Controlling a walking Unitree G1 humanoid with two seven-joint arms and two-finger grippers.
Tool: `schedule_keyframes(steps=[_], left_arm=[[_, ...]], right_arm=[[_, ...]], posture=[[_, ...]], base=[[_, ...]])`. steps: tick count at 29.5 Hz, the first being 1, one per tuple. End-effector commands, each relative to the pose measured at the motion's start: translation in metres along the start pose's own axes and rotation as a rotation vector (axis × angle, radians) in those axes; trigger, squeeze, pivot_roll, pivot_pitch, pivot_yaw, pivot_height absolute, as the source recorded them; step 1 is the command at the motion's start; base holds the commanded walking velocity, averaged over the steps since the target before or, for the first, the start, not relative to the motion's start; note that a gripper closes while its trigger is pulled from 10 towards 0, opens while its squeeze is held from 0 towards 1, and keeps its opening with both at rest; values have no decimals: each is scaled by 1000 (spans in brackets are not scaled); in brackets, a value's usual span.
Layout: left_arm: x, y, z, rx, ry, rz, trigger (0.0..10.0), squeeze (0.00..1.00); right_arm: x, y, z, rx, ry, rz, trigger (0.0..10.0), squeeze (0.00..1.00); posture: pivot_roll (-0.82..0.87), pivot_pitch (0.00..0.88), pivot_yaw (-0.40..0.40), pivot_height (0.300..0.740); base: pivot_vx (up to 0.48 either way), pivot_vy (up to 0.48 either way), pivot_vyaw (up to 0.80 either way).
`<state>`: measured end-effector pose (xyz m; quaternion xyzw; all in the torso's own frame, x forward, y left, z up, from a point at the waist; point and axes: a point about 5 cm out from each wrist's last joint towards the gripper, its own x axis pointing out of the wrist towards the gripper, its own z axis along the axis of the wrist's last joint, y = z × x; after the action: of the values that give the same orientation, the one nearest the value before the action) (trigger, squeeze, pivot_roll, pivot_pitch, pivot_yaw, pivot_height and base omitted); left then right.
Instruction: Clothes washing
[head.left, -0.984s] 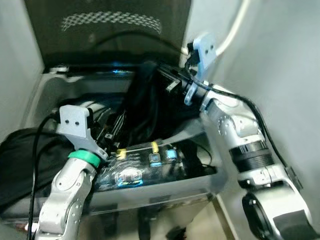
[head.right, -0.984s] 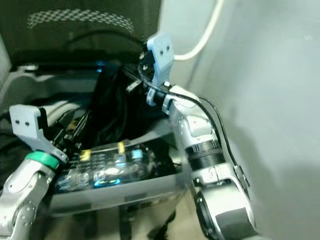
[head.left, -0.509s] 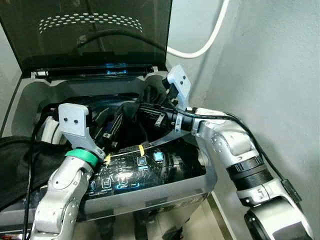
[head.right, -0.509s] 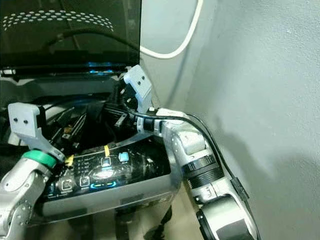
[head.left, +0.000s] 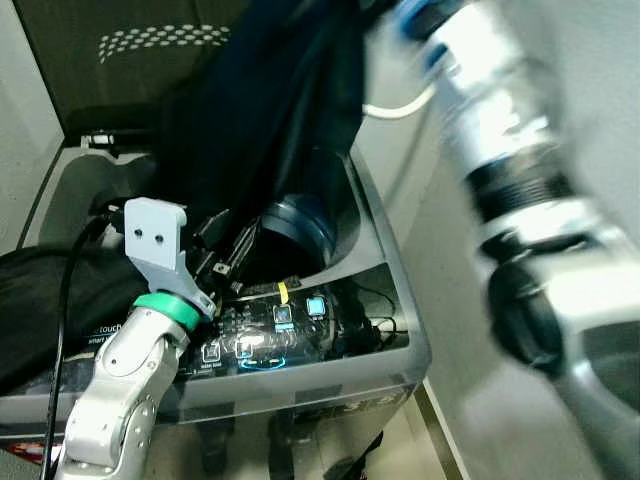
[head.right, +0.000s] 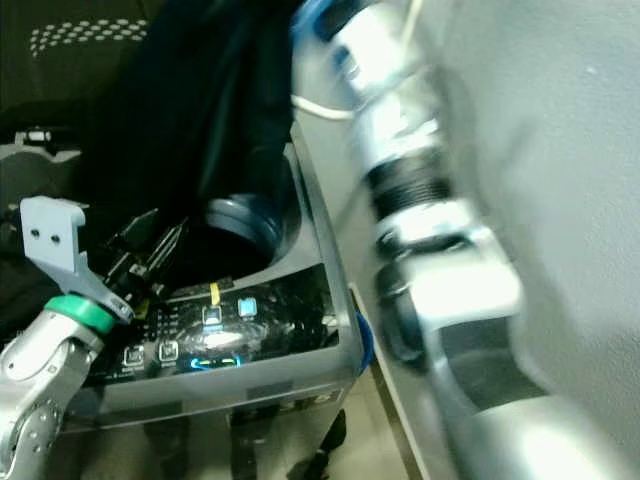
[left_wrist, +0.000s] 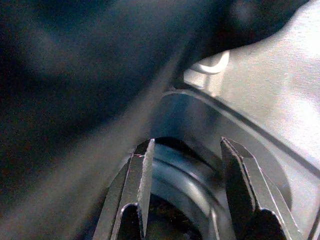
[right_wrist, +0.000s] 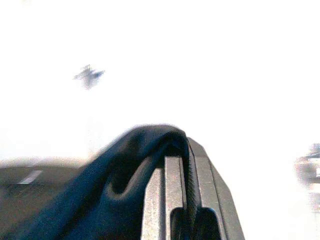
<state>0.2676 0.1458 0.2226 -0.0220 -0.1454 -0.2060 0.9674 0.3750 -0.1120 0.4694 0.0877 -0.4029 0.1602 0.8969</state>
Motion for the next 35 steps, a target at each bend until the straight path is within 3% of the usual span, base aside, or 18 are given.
schedule_keyframes(steps=[1, 3, 9, 12, 17, 18, 20, 21, 22, 23, 25, 26, 30, 35], left_arm=[[-2, -11, -3, -19, 21, -56, 10000, 0], [-6, -24, -6, -37, 38, -129, 10000, 0], [-5, -32, -5, -44, 39, -186, 10000, 0], [-4, -29, -4, -31, 39, -171, 10000, 0], [-3, -16, -3, -12, 26, -80, 10000, 0], [-4, -10, -3, 2, 31, -46, 10000, 0], [-4, -10, -3, 2, 31, -46, 10000, 0], [-4, -6, -3, 14, 37, -27, 10000, 0], [-4, -6, -3, 14, 37, -27, 10000, 0], [-6, -3, -2, 22, 41, -22, 10000, 0], [-6, -3, -2, 22, 41, -22, 10000, 0], [-8, -1, -1, 22, 40, -29, 10000, 0], [-10, -2, 2, 11, 35, -55, 10000, 0], [-9, -7, 1, -5, 40, -83, 10000, 0]], right_arm=[[-3, -2, -11, -10, 41, -23, 10000, 0], [-8, -8, -19, -82, 78, -30, 10000, 0], [-19, -8, -46, -138, 171, -25, 10000, 0], [-22, -5, -58, -116, 207, -17, 10000, 0], [-27, 13, -74, -9, 277, 124, 10000, 0], [-39, 32, -93, 14, 386, 320, 10000, 0], [-39, 32, -93, 14, 386, 320, 10000, 0], [-57, 50, -112, 29, 508, 551, 10000, 0], [-57, 50, -112, 29, 508, 551, 10000, 0], [-83, 63, -129, 33, 626, 792, 10000, 0], [-83, 63, -129, 33, 626, 792, 10000, 0], [-104, 71, -139, 65, 710, 955, 10000, 0], [-115, 77, -142, 142, 740, 1051, 10000, 0], [-113, 76, -146, 127, 754, 1029, 10000, 0]], posture=[[156, 22, -31, 740], [162, 32, -25, 740], [165, 41, -18, 740], [167, 48, -12, 740], [167, 49, -9, 740], [167, 49, -9, 740], [167, 49, -9, 740], [167, 49, -9, 740], [167, 49, -9, 740], [168, 49, -16, 740], [168, 49, -16, 740], [168, 50, -19, 740], [170, 50, -19, 740], [167, 48, -18, 740]], base=[[0, 0, 0], [0, 0, 0], [0, 0, 0], [0, 0, 0], [0, 0, 0], [0, 0, 0], [0, 0, 0], [0, 0, 0], [0, 0, 0], [0, 0, 0], [0, 0, 0], [0, 0, 0], [0, 0, 0], [0, 0, 0]])
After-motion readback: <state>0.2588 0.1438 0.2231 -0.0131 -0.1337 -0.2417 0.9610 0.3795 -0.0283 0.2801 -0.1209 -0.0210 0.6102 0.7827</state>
